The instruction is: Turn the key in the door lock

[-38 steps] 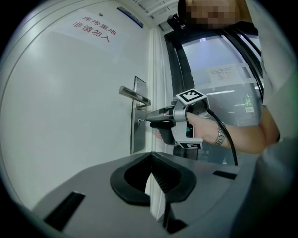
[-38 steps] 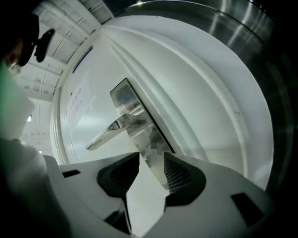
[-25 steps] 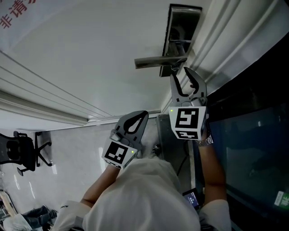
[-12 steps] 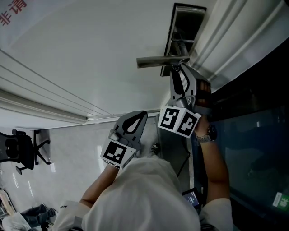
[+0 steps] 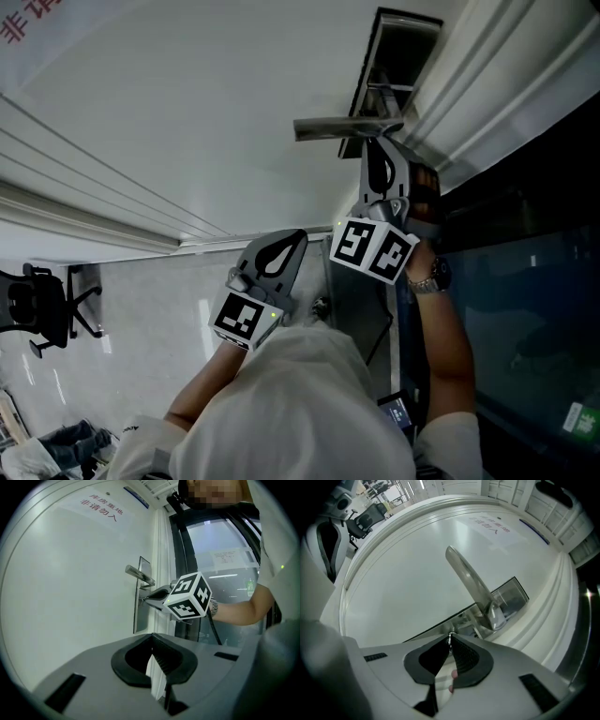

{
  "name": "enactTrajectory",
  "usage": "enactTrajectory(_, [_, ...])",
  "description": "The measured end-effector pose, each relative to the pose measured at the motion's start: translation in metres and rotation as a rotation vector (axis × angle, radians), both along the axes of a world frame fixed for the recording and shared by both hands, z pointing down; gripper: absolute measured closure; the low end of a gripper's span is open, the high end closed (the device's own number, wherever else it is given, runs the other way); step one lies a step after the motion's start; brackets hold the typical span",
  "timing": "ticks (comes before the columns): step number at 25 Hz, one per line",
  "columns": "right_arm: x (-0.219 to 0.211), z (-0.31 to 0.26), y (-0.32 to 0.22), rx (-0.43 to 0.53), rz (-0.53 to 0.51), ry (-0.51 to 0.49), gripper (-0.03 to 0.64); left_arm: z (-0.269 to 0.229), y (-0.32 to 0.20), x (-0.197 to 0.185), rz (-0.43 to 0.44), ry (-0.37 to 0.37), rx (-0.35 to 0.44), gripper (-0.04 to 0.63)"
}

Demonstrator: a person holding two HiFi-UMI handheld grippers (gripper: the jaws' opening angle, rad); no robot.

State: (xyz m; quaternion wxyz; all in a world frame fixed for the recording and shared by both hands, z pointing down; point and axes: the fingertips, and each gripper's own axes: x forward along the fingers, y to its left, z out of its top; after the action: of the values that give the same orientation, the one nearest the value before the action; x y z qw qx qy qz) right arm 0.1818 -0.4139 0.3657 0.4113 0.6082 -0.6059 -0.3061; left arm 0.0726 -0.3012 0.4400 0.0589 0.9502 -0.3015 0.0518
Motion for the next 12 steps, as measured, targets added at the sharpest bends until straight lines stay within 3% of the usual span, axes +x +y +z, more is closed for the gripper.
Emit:
enactTrajectory(5, [0.0027, 0.0001, -0.0012, 0.011, 0.029, -0.062, 0.597, 0.0013, -0.0003, -0.0031, 0.004, 0.002, 0.002, 0.589])
enactTrajectory(12, [0.0069, -0.0041, -0.0017, 0.040, 0.077, -0.342, 0.601, -0.0029, -0.0004, -0.0068, 0.002, 0.009, 0.009, 0.589])
